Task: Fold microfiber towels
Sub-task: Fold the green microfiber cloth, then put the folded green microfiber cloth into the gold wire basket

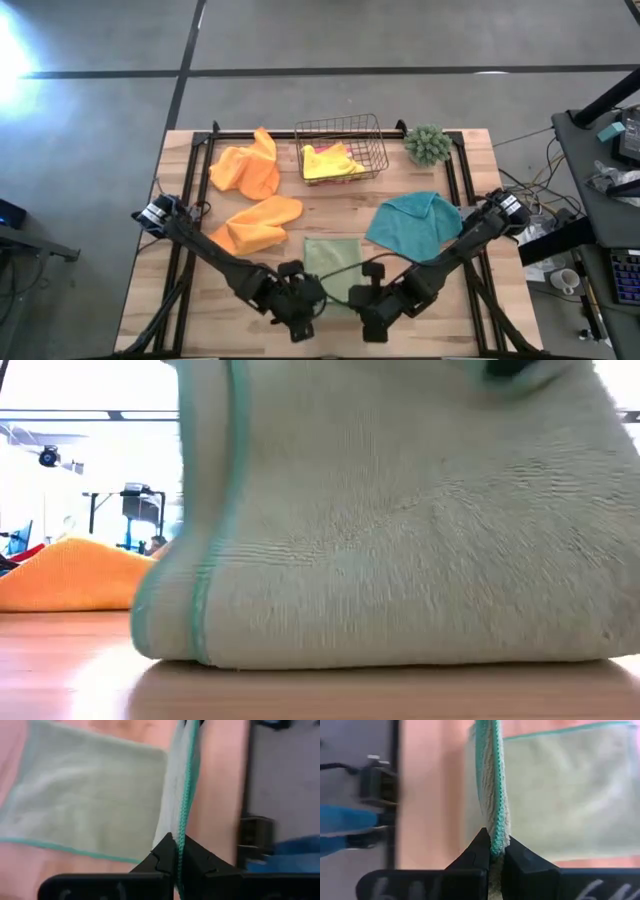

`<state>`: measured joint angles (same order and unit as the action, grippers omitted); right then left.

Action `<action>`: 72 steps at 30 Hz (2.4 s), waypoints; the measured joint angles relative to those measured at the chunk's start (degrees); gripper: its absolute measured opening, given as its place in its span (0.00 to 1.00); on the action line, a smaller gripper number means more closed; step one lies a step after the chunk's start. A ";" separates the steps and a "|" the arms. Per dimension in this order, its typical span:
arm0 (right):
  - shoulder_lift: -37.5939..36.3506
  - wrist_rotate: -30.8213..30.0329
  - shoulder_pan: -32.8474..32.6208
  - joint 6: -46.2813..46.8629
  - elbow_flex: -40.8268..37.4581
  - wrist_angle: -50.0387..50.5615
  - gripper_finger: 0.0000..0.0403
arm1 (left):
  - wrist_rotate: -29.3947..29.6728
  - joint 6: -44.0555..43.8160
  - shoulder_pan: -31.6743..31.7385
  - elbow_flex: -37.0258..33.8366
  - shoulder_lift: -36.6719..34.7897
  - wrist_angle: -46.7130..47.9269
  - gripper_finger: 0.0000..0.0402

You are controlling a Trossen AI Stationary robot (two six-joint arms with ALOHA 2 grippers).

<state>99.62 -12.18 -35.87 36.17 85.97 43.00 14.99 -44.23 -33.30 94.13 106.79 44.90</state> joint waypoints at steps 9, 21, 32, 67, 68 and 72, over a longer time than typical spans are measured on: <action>-0.07 -3.88 6.55 -4.17 -0.97 6.50 0.02 | 0.48 7.68 6.78 -1.47 0.01 7.24 0.00; -0.14 -1.52 14.65 -8.37 -7.69 3.29 0.02 | -2.86 13.28 14.68 -5.66 0.08 6.58 0.00; -0.14 0.83 18.10 -11.43 -9.86 1.29 0.10 | -3.81 16.36 15.57 -10.27 0.08 2.05 0.00; -15.58 5.08 13.54 -8.21 -11.74 4.67 0.27 | 2.60 19.10 10.69 -9.79 -6.54 3.95 0.41; -15.35 5.12 12.60 -8.19 -11.78 4.71 0.27 | 2.59 19.11 9.67 -9.79 -6.06 2.86 0.41; -14.35 4.92 8.34 -8.12 -12.04 4.34 0.29 | 2.73 18.45 5.66 -9.50 -4.74 0.77 0.41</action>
<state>85.28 -7.26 -27.53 28.05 73.93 47.33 17.72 -25.78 -27.64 84.63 102.05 45.67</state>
